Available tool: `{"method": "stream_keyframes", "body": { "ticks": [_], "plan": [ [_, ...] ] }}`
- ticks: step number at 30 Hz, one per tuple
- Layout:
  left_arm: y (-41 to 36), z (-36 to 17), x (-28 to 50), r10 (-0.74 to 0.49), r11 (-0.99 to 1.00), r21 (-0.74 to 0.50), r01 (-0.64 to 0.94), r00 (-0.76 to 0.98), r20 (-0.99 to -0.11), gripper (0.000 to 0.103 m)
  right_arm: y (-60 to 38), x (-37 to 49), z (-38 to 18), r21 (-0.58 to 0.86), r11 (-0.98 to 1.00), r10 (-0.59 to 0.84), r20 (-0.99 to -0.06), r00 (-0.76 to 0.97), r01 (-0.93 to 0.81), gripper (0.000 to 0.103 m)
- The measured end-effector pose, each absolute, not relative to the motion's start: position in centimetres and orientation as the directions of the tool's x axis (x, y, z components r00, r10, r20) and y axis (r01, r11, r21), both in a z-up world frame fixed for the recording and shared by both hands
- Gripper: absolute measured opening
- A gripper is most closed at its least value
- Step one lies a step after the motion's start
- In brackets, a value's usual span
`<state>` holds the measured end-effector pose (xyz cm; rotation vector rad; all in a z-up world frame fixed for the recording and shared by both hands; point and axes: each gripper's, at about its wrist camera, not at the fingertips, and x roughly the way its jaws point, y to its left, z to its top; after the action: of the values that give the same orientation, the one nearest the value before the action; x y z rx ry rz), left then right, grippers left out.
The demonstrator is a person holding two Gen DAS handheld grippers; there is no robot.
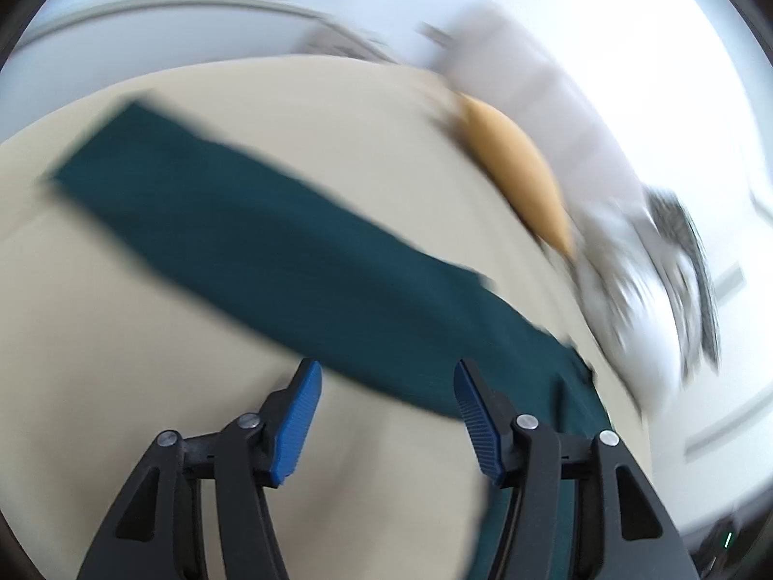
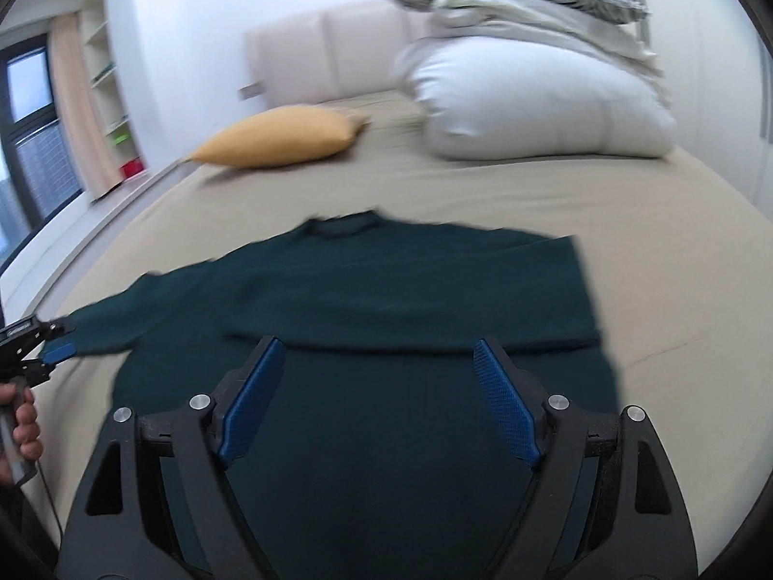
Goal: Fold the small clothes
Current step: 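Grasp the cuff of the other sleeve with the left tool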
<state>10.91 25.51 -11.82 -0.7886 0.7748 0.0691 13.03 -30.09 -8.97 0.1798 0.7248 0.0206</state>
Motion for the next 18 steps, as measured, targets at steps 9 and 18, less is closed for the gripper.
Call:
{"method": "stream_keyframes", "body": {
  "ticks": [9, 18],
  "plan": [
    [37.7, -14.0, 8.9, -0.086, 0.486, -0.702, -0.521, 0.771, -0.631, 0.064, -20.4, 13.0, -8.3, 0.197, 0.971, 0.231, -0.644, 0.729, -0.134, 0.080],
    [40.3, -15.5, 11.2, -0.046, 0.361, -0.744, -0.563, 0.786, -0.617, 0.050, -21.3, 13.0, -8.5, 0.299, 0.951, 0.273, -0.677, 0.684, -0.085, 0.078]
  ]
}}
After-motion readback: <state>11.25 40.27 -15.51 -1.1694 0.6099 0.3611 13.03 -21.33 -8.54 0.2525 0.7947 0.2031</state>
